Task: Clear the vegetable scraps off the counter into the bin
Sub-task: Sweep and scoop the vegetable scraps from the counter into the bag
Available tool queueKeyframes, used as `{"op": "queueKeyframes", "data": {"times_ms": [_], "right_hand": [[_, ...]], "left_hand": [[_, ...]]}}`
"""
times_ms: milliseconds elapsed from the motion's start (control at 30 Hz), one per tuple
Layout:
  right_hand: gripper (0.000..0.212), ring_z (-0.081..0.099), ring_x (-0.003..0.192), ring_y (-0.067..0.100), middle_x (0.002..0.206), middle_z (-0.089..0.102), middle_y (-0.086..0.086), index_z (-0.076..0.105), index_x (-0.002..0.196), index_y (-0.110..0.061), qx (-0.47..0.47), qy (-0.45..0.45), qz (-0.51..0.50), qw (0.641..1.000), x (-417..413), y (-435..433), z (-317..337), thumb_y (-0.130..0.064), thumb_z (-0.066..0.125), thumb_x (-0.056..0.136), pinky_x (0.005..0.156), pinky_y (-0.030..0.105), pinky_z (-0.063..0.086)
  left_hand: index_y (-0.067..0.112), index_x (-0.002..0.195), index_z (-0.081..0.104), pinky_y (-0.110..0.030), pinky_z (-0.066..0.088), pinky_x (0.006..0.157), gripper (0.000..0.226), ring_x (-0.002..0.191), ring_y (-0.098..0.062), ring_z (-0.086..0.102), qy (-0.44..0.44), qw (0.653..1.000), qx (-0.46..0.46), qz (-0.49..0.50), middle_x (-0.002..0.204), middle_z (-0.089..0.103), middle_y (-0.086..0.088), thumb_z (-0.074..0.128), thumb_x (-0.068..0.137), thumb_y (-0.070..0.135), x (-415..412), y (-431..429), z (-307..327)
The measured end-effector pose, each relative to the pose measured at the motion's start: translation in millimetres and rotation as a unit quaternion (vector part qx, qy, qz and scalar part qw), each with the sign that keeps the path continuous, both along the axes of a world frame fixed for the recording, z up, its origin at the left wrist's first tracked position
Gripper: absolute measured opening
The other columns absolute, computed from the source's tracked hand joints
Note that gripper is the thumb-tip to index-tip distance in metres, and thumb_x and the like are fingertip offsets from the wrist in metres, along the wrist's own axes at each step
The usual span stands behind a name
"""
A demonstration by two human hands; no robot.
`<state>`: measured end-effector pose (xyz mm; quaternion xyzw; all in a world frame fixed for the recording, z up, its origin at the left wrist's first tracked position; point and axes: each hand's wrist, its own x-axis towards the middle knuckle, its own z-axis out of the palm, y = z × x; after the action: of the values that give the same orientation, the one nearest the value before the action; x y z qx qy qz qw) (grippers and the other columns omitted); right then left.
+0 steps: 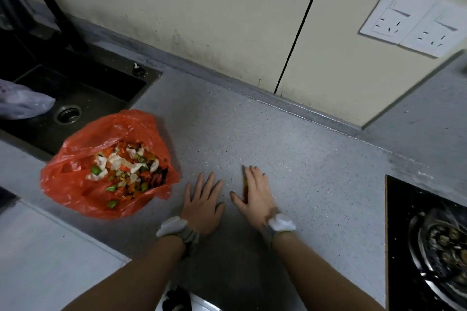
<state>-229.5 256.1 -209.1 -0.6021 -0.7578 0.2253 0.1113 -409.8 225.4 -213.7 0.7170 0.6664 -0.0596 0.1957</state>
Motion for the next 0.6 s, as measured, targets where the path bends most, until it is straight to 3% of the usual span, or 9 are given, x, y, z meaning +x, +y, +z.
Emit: {"op": "queueKeyframes", "data": {"times_ms": [67, 167, 267, 400, 433, 500, 600], "right_hand": [[0.063, 0.029, 0.145, 0.030, 0.156, 0.033, 0.011, 0.034, 0.151, -0.016, 0.064, -0.053, 0.049, 0.995, -3, 7, -4, -0.049, 0.048, 0.099, 0.121, 0.038, 0.018], [0.048, 0.050, 0.124, 0.032, 0.136, 0.053, 0.013, 0.055, 0.134, -0.014, 0.112, -0.131, 0.070, 0.982, 2, 14, -8, -0.046, 0.047, 0.098, 0.105, 0.043, 0.043], [0.040, 0.056, 0.111, 0.030, 0.124, 0.059, 0.013, 0.060, 0.126, -0.014, 0.122, -0.153, 0.047, 0.979, 12, 17, -8, -0.041, 0.052, 0.097, 0.088, 0.040, 0.054], [0.026, 0.065, 0.088, 0.030, 0.102, 0.064, 0.012, 0.065, 0.110, -0.011, 0.131, -0.171, 0.101, 0.971, 15, 15, -9, -0.028, 0.063, 0.091, 0.058, 0.038, 0.058], [0.024, 0.066, 0.085, 0.030, 0.099, 0.064, 0.012, 0.065, 0.108, -0.010, 0.124, -0.185, 0.118, 0.968, 14, 15, -5, -0.026, 0.060, 0.091, 0.056, 0.037, 0.057], [0.025, 0.066, 0.090, 0.032, 0.105, 0.065, 0.011, 0.062, 0.112, -0.010, 0.100, -0.183, 0.105, 0.972, 12, 16, 3, -0.027, 0.050, 0.098, 0.068, 0.040, 0.057], [0.029, 0.065, 0.093, 0.034, 0.109, 0.068, 0.012, 0.063, 0.115, -0.012, 0.002, -0.033, -0.085, 0.996, 11, 23, 24, -0.032, 0.046, 0.102, 0.080, 0.037, 0.051]], "left_hand": [[0.033, 0.156, -0.005, -0.052, -0.014, 0.118, 0.065, 0.148, -0.022, -0.025, -0.001, 1.000, 0.008, 0.001, 0.162, -0.022, 0.006, 0.019, 0.099, 0.053, -2, -1, -2], [0.032, 0.156, -0.005, -0.051, -0.017, 0.117, 0.065, 0.147, -0.022, -0.027, -0.004, 1.000, 0.009, 0.000, 0.162, -0.023, 0.006, 0.017, 0.098, 0.053, -2, -1, -5], [0.032, 0.156, -0.005, -0.050, -0.019, 0.114, 0.070, 0.147, -0.023, -0.027, 0.006, 1.000, 0.014, -0.003, 0.162, -0.023, 0.005, 0.006, 0.092, 0.055, -2, -1, -5], [0.031, 0.156, -0.004, -0.050, -0.018, 0.115, 0.065, 0.147, -0.022, -0.026, -0.008, 1.000, 0.016, 0.000, 0.162, -0.023, 0.005, 0.019, 0.099, 0.051, -2, -2, -3], [0.031, 0.156, -0.004, -0.050, -0.019, 0.115, 0.064, 0.147, -0.022, -0.026, -0.014, 1.000, 0.016, 0.001, 0.162, -0.023, 0.005, 0.020, 0.100, 0.050, -2, -2, -2], [0.030, 0.156, -0.004, -0.049, -0.020, 0.115, 0.066, 0.147, -0.022, -0.028, -0.030, 0.999, 0.010, -0.005, 0.162, -0.024, 0.005, 0.023, 0.100, 0.049, -4, -3, 1], [0.031, 0.157, -0.002, -0.048, -0.020, 0.116, 0.069, 0.144, -0.019, -0.032, -0.082, 0.996, -0.026, -0.028, 0.162, -0.024, 0.006, 0.032, 0.098, 0.045, -12, 2, 5]]}}
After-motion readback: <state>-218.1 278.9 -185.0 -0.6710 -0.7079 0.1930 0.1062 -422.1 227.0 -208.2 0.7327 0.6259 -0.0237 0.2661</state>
